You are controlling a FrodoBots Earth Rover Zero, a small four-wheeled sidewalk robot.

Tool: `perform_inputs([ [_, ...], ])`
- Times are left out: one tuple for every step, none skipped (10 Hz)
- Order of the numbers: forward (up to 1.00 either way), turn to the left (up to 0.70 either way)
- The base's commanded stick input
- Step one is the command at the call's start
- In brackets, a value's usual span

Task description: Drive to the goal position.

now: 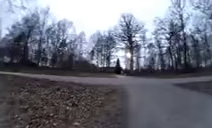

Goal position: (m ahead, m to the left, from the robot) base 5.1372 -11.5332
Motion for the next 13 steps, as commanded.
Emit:
perform_inputs([
  [0.7, -0.35],
  [0.7, -0.35],
  [0.7, -0.35],
  [0.7, -0.35],
  [0.7, -0.35],
  [0.7, -0.35],
  [0.7, -0.32],
  [0.7, -0.25],
  [0.7, -0.12],
  [0.7, 0.0],
  [0.7, 0.0],
  [0.7, 0.0],
  [0.7, 0.0],
])
